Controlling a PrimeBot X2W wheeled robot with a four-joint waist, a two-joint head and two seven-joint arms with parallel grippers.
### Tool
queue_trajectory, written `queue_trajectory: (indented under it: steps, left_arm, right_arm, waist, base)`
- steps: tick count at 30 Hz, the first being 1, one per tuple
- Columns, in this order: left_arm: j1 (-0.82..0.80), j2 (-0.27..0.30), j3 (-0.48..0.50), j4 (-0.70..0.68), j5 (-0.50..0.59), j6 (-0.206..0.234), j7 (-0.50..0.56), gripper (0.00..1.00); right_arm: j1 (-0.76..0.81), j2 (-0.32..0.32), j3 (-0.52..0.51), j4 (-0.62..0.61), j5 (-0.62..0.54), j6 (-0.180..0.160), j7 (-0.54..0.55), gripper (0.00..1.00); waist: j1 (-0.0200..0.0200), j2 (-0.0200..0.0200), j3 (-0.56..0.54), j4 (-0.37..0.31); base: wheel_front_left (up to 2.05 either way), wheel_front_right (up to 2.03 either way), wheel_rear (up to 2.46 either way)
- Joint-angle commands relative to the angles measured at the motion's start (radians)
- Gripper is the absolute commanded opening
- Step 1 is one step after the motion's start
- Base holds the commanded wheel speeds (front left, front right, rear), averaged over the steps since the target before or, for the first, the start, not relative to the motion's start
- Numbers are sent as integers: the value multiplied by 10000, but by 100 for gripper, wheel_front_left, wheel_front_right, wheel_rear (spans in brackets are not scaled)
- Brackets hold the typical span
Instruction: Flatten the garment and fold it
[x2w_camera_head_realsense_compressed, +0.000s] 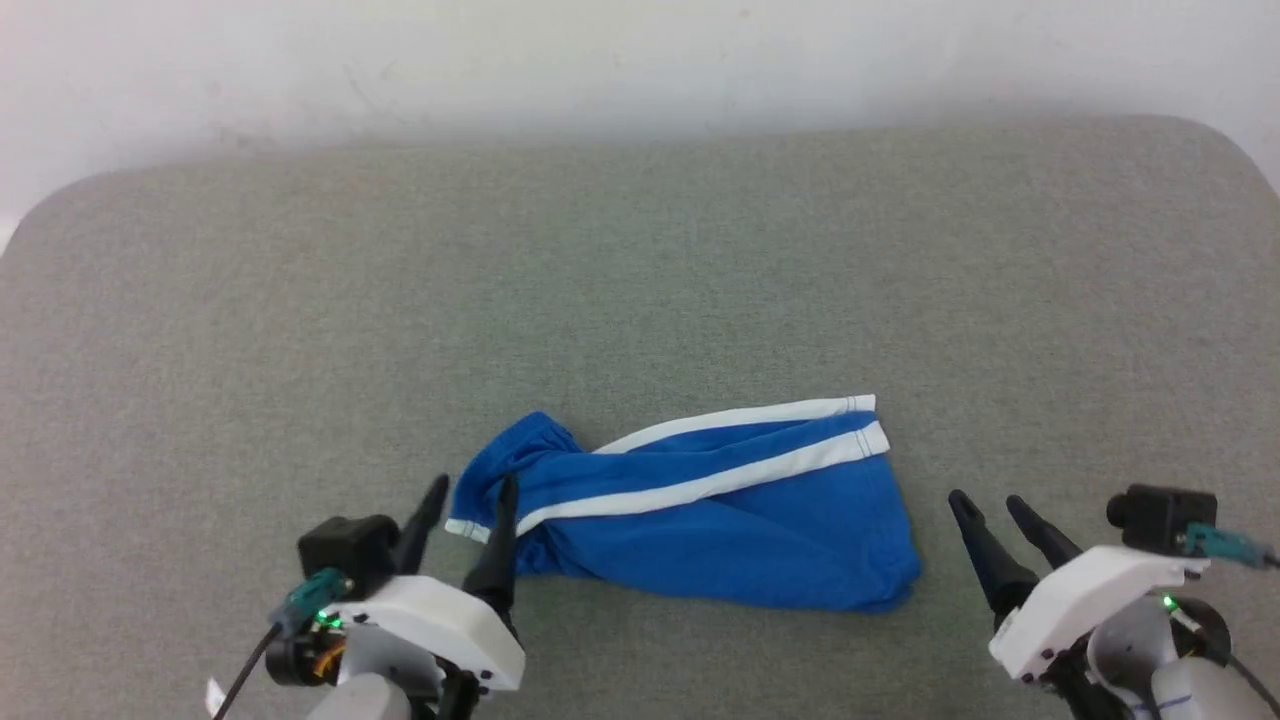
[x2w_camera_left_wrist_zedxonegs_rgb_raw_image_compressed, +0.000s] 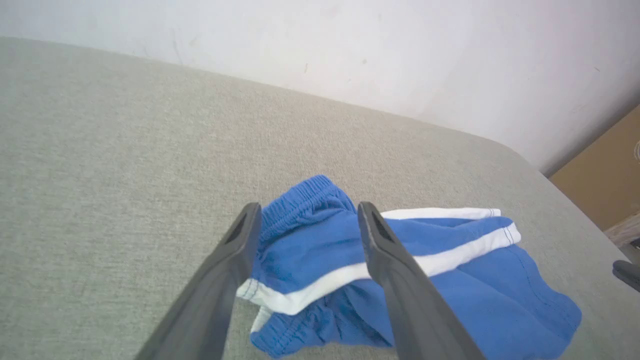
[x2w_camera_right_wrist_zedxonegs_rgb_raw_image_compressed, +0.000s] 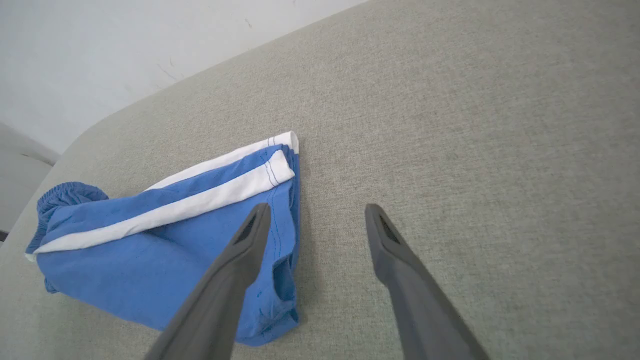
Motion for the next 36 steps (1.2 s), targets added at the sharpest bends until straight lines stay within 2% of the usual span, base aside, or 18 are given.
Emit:
queue_trajectory:
  steps: [1, 5, 8, 9, 14, 24, 25, 26, 27, 36]
  left_arm:
    - [121, -1, 240, -227, 259, 125, -252, 100]
    - [192, -119, 928, -838, 1193, 245, -464, 100]
    - [363, -494, 1752, -1561, 2161, 131, -473, 100]
    - [363, -494, 1752, -1561, 2161, 131, -473, 100]
    - [771, -1172, 2613, -2107, 3331, -421, -476, 100]
    - [1074, -2192, 3568, -2118, 4613, -1361, -477, 100]
    - [1087, -2263, 3642, -2092, 4688, -1445, -478, 100]
    - [1099, -2331, 3715, -2065, 4750, -1525, -478, 100]
    - [1108, -2391, 3779, -2033, 4807, -1599, -478, 100]
    - [1296, -2684, 4193, -1715, 5337, -2078, -478, 100]
  right_arm:
    - [-290, -42, -55, 41, -98, -17, 429, 100]
    - [-1049, -285, 23, 513, -14, -17, 1803, 100]
    - [-1644, -463, 248, 941, 98, -17, 2821, 100]
    - [-1644, -463, 248, 941, 98, -17, 2821, 100]
    - [-2568, -574, 627, 1830, 237, -17, 4022, 100]
    - [-3400, -231, 1119, 4152, 515, -17, 5105, 100]
    - [-3394, -202, 1216, 4306, 568, -17, 5209, 61]
    - [-3386, -158, 1297, 4400, 657, -17, 5267, 13]
    - [-3378, -123, 1364, 4475, 759, -17, 5330, 0]
    - [-3530, -502, 1951, 3822, 1287, -17, 4576, 0]
  waist:
    - [1, -1, 45, 142]
    - [1, -1, 212, 516]
    - [1, -1, 401, 820]
    - [1, -1, 401, 820]
    - [1, -1, 651, 1180]
    - [1, -1, 920, 1485]
    - [1, -1, 923, 1497]
    - [1, -1, 927, 1504]
    - [1, -1, 924, 1509]
    - [1, -1, 537, 1215]
  base:
    - [0, 0, 0]
    - [0, 0, 0]
    - [0, 0, 0]
    - [0, 0, 0]
    - [0, 0, 0]
    - [0, 0, 0]
    - [0, 0, 0]
    - [0, 0, 0]
    - [0, 0, 0]
    - [0, 0, 0]
